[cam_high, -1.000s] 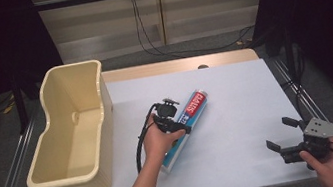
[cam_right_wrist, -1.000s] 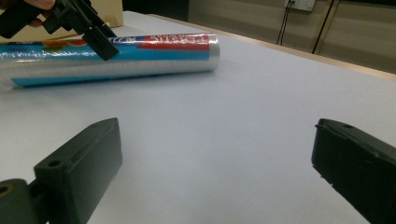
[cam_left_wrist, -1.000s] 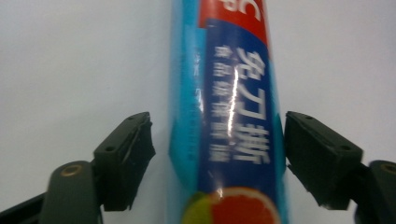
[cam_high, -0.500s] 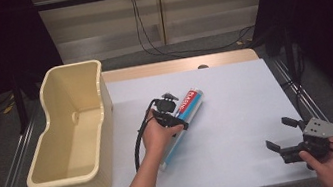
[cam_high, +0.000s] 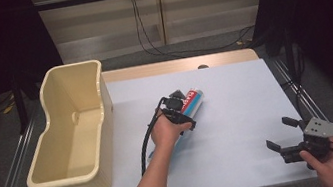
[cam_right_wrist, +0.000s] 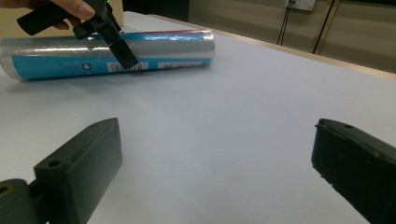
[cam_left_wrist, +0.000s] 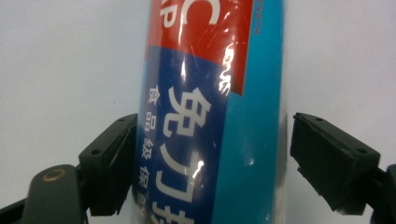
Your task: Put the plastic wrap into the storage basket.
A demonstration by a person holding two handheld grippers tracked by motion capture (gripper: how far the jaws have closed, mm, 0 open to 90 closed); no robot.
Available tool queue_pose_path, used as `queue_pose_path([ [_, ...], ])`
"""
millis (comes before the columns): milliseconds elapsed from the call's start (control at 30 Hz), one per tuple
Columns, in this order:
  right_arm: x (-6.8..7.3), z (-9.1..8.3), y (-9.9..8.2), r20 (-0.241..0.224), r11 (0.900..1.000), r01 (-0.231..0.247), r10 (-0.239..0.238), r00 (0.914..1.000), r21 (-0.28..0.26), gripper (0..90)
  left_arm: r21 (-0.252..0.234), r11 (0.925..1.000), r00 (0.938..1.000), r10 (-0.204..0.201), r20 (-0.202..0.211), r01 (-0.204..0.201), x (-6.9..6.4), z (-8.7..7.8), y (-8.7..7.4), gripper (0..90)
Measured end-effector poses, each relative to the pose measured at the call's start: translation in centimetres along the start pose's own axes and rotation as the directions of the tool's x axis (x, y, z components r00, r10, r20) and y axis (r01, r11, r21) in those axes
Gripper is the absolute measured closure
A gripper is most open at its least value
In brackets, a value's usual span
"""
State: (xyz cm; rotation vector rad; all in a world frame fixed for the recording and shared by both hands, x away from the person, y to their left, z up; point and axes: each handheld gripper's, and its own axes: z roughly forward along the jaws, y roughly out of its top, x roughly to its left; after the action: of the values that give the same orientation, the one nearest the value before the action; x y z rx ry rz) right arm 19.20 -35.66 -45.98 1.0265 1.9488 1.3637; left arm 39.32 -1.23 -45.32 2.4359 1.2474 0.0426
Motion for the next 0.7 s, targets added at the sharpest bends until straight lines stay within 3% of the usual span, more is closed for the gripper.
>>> queue_pose_path([
  [267, -0.09, -0.04, -0.05, 0.001, 1.0000, -0.003, 0.003, 1.0000, -0.002, 1.3, 0.080, 0.9965, 0.9978, 0.030, -0.060, -0.026, -0.26, 0.67, 0.25, 20.0],
  [433, -0.06, 0.03, -0.04, -0.001, 1.0000, 0.005, -0.005, 1.0000, 0.000, 1.3, 0.077, 0.9962, 0.9963, 0.045, -0.073, -0.039, -0.24, 0.58, 0.24, 26.5],
  [600, -0.07, 0.04, -0.04, 0.000, 1.0000, 0.003, -0.003, 1.0000, 0.003, 1.3, 0.071, 0.9973, 0.9980, 0.021, -0.060, -0.017, -0.05, 0.42, 0.26, 30.1],
  [700, -0.09, 0.07, -0.07, 0.001, 1.0000, 0.005, -0.005, 1.0000, 0.004, 1.3, 0.082, 0.9962, 0.9976, 0.033, -0.060, -0.028, -0.09, 0.36, 0.35, 30.7],
])
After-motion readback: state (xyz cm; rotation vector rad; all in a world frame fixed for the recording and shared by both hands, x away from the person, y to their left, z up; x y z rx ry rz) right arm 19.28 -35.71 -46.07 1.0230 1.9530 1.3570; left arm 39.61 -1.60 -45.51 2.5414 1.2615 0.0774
